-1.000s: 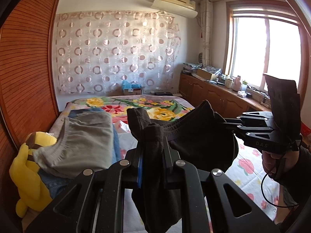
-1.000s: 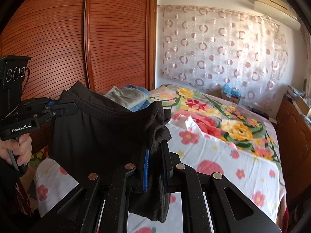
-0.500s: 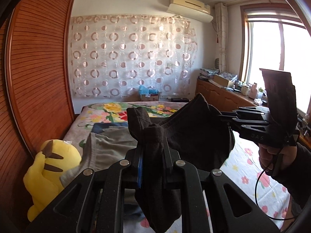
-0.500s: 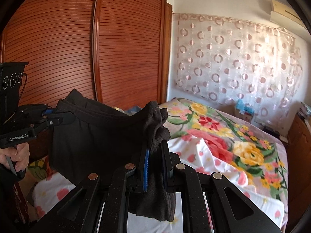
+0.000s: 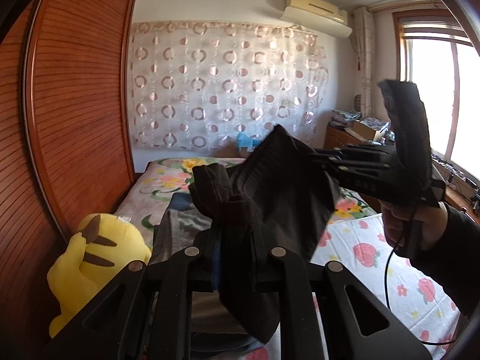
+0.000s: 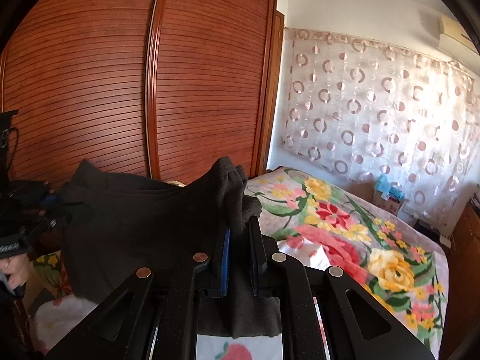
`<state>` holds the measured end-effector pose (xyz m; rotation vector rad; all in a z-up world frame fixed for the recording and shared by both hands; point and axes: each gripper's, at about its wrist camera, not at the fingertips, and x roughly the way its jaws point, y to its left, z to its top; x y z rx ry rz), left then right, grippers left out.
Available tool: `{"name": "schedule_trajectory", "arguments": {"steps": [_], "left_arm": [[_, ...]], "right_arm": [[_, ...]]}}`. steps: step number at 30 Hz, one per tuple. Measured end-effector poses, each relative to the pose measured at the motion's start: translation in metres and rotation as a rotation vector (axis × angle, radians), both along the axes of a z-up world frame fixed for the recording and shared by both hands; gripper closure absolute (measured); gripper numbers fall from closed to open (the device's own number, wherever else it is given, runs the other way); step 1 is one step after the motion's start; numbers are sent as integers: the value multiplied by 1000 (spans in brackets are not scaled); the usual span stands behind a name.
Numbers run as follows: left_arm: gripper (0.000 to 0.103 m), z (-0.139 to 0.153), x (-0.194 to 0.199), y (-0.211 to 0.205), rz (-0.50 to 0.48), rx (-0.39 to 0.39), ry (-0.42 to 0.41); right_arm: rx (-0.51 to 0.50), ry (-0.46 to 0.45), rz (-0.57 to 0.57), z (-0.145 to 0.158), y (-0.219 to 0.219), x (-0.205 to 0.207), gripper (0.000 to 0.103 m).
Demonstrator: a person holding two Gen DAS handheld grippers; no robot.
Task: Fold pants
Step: 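Lower the held shorts onto the folded blue jeans stack with both grippers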
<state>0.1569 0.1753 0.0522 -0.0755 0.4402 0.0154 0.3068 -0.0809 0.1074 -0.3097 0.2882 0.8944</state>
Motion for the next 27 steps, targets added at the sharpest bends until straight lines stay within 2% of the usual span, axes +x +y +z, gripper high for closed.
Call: {"name": "schedule_trajectory", "arguments": {"steps": [2, 6, 15, 18, 22, 27], "left_arm": [[87, -5, 1, 4, 15, -6, 6], [87, -9, -1, 11, 40, -29, 0], [87, -21, -9, 17, 125, -62, 12], [87, -32, -11, 16, 148, -61, 29], [87, -41, -9, 18, 184, -64, 53], [87, -50, -11, 23, 230, -75, 78]], "right_arm": [[-9, -3, 7, -4, 12, 9, 92], [15, 61, 24, -6, 34, 32, 92], [8, 88, 56, -16, 64, 57, 92], [4, 104, 26, -19, 60, 66, 71], [30, 119, 52, -24, 42, 68, 70], [-5, 145, 98, -37, 32, 68, 70]]}}
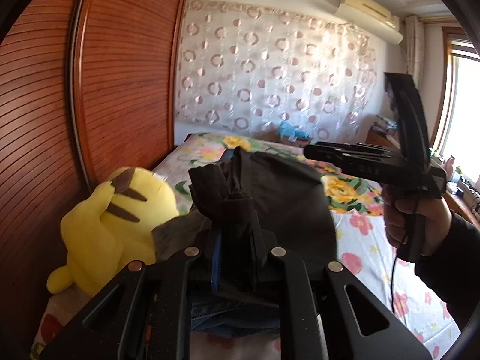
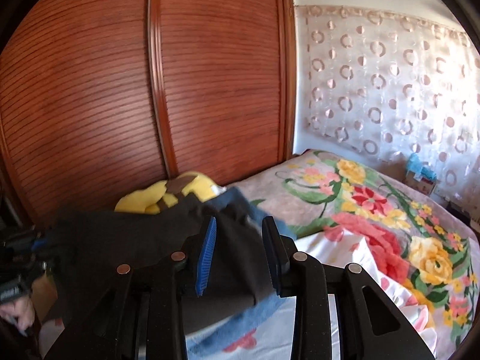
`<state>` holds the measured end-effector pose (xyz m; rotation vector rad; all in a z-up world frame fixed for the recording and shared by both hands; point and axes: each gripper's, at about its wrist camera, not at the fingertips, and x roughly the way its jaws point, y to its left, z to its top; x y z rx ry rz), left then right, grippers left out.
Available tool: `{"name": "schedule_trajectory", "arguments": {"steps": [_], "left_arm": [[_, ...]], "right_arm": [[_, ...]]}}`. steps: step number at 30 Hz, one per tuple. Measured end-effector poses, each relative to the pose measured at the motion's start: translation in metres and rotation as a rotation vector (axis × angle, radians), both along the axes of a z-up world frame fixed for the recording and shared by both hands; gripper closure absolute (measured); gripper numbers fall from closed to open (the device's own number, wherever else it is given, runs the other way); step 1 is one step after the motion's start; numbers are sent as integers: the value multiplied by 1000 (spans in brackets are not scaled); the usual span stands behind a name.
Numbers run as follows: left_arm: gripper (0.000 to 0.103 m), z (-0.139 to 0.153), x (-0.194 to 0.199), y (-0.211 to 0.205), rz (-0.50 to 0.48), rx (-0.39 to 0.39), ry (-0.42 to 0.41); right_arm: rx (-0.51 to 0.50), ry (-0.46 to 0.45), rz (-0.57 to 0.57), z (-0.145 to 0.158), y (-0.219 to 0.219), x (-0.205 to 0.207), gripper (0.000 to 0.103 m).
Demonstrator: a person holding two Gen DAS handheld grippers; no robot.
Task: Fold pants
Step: 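Lower the held shorts onto the folded blue jeans stack with both grippers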
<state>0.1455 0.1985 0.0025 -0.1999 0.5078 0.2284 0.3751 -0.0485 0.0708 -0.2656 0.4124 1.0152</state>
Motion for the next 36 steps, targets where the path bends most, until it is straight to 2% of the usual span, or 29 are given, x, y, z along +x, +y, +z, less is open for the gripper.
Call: {"name": "schedule_trajectory", "arguments": {"steps": [5, 8, 12, 18, 27, 30, 32, 36], "left_arm": [[87, -10, -2, 3, 14, -5, 25], [87, -11, -1, 3, 16, -2, 38], [87, -10, -3, 0, 15, 1, 43], [87, -4, -6, -2, 17, 16, 47], [81, 3, -17, -8, 36, 53, 47], [73, 5, -21, -10, 42, 64, 48], [61, 7, -24, -12, 41, 68, 40], [50, 10, -30, -17, 41, 87, 34]], "right_arm": [[-53, 44, 9, -14, 7, 15, 70], [-55, 108, -9, -19, 15, 35, 70], [-52, 107, -44, -16, 21, 42, 70], [-33, 96, -31, -5, 17, 18, 70], [-11, 85, -9, -19, -4, -31, 70], [-4, 90, -9, -20, -10, -41, 70], [-2, 92, -11, -20, -14, -47, 70], [1, 83, -19, -17, -22, -58, 70]]}}
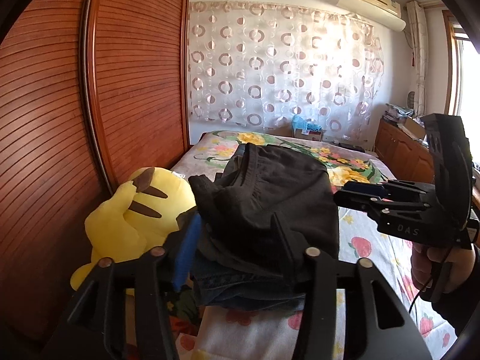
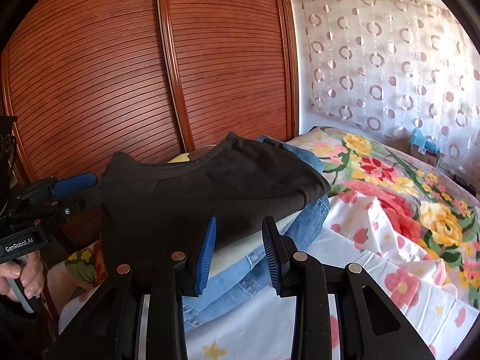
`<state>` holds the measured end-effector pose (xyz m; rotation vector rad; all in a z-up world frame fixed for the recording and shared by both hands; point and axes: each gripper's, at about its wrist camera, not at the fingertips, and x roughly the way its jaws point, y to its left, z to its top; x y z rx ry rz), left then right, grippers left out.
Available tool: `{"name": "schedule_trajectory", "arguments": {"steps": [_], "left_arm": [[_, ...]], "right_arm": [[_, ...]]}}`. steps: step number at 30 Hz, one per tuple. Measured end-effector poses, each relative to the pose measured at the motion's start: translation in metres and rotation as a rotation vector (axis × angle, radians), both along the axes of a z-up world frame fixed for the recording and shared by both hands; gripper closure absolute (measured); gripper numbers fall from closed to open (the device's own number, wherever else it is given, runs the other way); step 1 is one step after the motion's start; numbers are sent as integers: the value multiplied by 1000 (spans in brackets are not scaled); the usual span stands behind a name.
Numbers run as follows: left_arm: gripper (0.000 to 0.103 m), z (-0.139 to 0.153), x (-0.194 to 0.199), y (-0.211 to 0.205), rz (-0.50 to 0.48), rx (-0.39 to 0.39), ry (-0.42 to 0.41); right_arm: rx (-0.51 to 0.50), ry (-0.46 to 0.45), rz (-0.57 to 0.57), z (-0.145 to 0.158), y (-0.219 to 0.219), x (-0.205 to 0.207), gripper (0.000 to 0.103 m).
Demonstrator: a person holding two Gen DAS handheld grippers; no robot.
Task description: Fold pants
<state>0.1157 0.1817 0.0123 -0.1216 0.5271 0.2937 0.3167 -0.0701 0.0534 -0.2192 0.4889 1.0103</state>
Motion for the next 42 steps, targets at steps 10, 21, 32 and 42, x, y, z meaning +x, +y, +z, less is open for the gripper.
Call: {"name": "schedule_trajectory", "arguments": {"steps": [10, 21, 32, 42], "left_arm": [[13, 1, -8, -6, -21, -5, 17], [13, 4, -24, -19, -48, 4, 23], [13, 8, -43, -52, -120, 37, 6], [13, 10, -55, -87, -180, 53, 12]], "right_arm": [[-6, -10, -20, 2, -8, -22, 70], [-9, -41, -66, 9, -28, -57, 44], [1, -60, -154, 13, -63, -108, 34], [17, -71, -277, 15, -99, -163, 28]]}}
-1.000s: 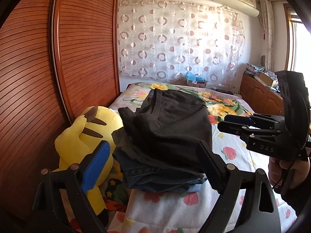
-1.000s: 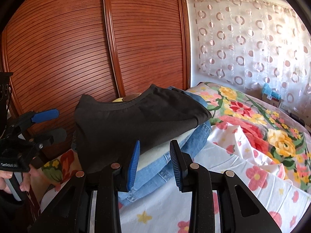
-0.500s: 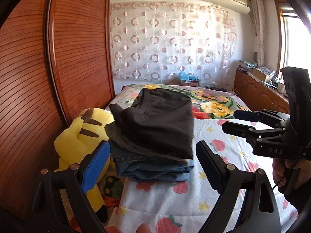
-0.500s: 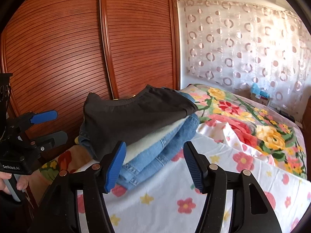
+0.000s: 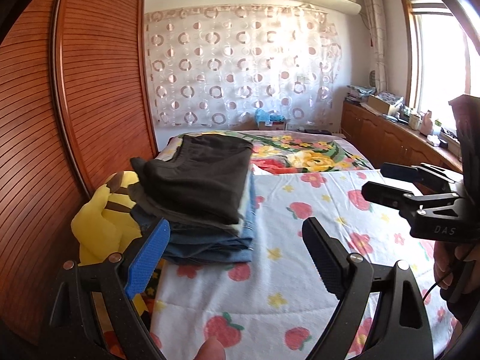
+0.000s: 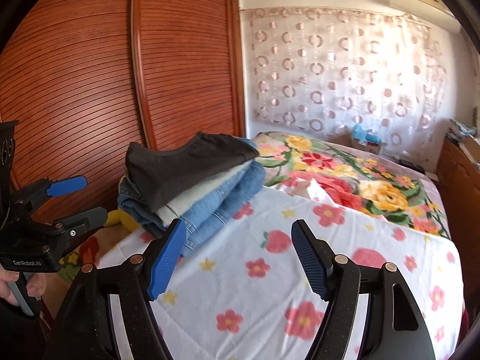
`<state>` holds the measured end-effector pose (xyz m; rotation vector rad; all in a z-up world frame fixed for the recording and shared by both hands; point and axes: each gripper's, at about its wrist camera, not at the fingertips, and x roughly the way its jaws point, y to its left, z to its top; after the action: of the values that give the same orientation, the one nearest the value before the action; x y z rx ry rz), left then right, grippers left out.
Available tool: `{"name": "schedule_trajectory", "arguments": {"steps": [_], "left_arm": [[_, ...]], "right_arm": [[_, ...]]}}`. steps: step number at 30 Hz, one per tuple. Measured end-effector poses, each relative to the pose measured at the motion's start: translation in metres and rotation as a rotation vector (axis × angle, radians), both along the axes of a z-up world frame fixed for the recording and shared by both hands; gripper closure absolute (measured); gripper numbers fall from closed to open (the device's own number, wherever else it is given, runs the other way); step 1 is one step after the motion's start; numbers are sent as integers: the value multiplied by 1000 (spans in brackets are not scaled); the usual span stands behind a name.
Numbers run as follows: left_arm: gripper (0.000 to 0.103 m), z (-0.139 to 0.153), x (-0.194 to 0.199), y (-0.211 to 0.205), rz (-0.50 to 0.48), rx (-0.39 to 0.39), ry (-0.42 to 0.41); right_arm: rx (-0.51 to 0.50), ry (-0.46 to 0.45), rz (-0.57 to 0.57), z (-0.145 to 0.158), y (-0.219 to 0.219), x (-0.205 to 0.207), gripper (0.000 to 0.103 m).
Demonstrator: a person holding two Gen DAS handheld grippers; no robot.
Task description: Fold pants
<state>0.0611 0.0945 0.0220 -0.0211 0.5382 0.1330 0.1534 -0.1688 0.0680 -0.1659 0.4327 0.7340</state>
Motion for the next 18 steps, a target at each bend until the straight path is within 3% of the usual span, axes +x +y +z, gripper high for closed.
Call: {"name": "schedule_trajectory", "arguments": {"steps": [5, 18], "left_arm": [[13, 1, -4, -15, -49, -42, 13], [13, 10, -5, -72, -137, -5, -8]], "right_arm": [[0, -2, -50, 1, -12, -24, 28], [38, -15, -206, 11, -42, -70, 20]]}}
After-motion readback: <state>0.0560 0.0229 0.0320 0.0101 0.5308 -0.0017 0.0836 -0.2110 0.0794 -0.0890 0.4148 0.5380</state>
